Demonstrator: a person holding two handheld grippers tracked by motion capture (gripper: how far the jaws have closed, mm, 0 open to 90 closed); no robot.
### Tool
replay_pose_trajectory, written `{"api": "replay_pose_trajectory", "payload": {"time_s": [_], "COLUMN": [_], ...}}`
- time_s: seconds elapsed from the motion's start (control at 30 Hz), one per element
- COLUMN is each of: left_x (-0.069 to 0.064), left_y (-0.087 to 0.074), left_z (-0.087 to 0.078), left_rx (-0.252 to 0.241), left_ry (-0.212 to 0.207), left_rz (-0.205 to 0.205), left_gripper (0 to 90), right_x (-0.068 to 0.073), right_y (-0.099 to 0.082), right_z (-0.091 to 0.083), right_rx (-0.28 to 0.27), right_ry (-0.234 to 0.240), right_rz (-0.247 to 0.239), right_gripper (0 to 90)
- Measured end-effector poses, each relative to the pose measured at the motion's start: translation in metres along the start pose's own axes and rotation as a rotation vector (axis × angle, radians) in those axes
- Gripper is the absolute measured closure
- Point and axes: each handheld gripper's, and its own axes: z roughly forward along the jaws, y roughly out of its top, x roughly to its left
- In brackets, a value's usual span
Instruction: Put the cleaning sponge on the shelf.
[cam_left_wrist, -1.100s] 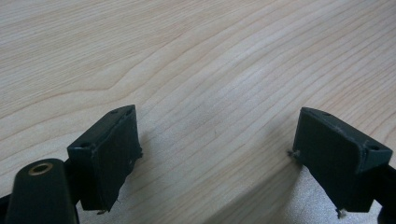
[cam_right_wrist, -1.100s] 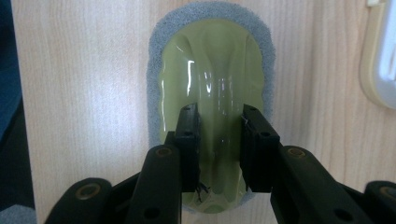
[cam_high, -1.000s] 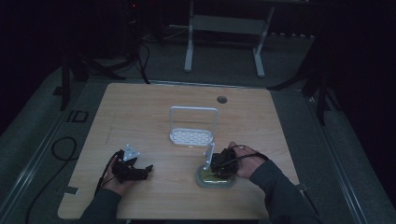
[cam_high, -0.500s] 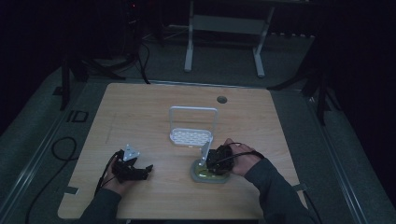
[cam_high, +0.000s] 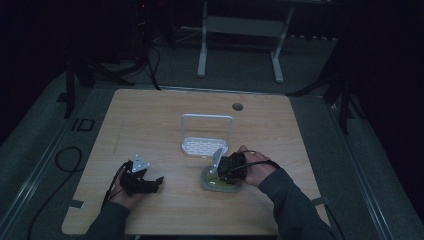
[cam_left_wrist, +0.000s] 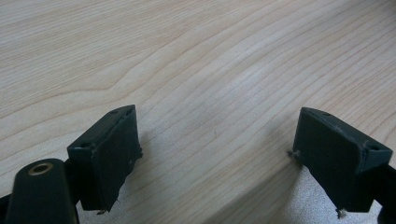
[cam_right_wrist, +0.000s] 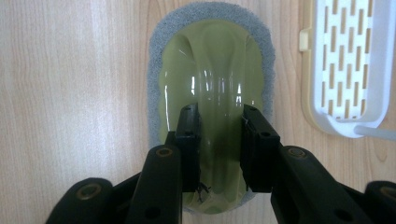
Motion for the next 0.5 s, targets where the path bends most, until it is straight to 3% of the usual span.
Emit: {"api": "replay_pose_trajectory", "payload": {"time_s": [0.5], "left_x": [-0.0001], "left_y": [0.0000], "left_z": [0.0000], "left_rx": [-0.001], "left_ry": [0.000], "left_rz": [-0.001], "left_gripper": [14.6], "right_x": [-0.0069], "right_y": [0.0107], "right_z": [-0.0041], "right_rx": [-0.024], "right_ry": [-0.056], "right_rz": [0.015], "right_gripper": [71.4]}}
